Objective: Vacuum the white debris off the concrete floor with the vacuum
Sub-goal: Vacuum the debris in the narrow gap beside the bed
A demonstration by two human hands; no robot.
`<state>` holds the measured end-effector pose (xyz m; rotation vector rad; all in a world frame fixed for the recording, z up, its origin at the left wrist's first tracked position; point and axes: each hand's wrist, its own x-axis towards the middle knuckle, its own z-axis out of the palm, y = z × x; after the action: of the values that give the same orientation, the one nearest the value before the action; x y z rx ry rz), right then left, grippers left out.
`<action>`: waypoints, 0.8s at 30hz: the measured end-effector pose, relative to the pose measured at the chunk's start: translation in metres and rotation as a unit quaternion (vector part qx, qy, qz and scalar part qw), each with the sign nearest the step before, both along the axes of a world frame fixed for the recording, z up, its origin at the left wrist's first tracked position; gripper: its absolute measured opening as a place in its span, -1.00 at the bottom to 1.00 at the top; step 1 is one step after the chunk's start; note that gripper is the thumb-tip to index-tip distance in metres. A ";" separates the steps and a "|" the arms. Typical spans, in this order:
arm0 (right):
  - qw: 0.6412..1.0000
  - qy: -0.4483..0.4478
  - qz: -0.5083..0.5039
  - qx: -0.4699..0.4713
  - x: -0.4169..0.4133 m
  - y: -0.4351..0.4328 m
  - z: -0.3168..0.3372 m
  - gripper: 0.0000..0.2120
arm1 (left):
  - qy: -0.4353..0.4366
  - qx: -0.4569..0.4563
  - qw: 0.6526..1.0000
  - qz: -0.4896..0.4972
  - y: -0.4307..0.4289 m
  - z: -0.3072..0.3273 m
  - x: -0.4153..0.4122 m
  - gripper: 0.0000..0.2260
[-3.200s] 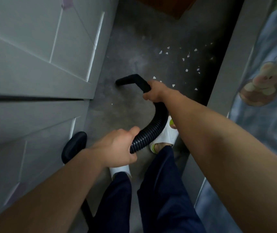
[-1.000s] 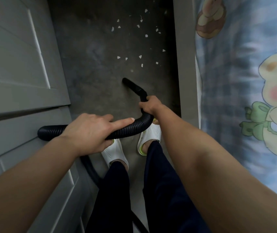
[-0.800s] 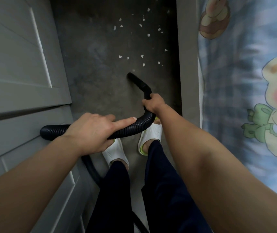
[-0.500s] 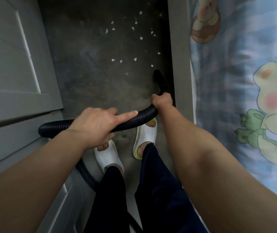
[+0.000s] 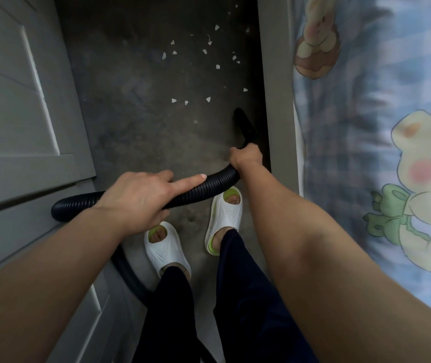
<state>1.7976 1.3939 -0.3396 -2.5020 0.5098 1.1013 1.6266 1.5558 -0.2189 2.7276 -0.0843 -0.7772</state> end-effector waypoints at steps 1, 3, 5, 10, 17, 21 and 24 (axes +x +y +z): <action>1.000 0.002 0.015 0.004 0.000 -0.001 0.000 -0.51 | 0.002 -0.004 1.000 -0.003 0.000 0.000 0.001 -0.18; 0.999 0.002 0.052 0.015 0.002 0.001 0.000 -0.50 | 0.003 -0.009 1.000 -0.002 -0.003 -0.002 0.000 -0.18; 0.995 0.009 0.092 0.025 0.003 0.010 -0.001 -0.50 | 0.006 -0.008 1.000 0.005 -0.004 -0.002 -0.004 -0.17; 0.984 0.036 0.173 0.031 0.001 0.031 0.001 -0.46 | 0.009 -0.020 1.000 0.022 0.002 0.000 -0.015 -0.14; 0.969 0.053 0.238 0.043 0.001 0.056 0.005 -0.43 | 0.012 -0.040 0.998 0.040 0.011 0.006 -0.023 -0.12; 0.962 0.047 0.265 0.038 0.004 0.070 0.005 -0.45 | 0.001 -0.038 0.998 0.058 0.017 0.005 -0.025 -0.12; 0.973 0.040 0.224 0.030 0.003 0.064 0.005 -0.45 | -0.006 -0.030 0.998 0.053 0.018 0.005 -0.025 -0.13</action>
<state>1.8005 1.4577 -0.3345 -2.5948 -0.0798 1.3550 1.6020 1.5741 -0.2139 2.6567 0.0331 -0.7184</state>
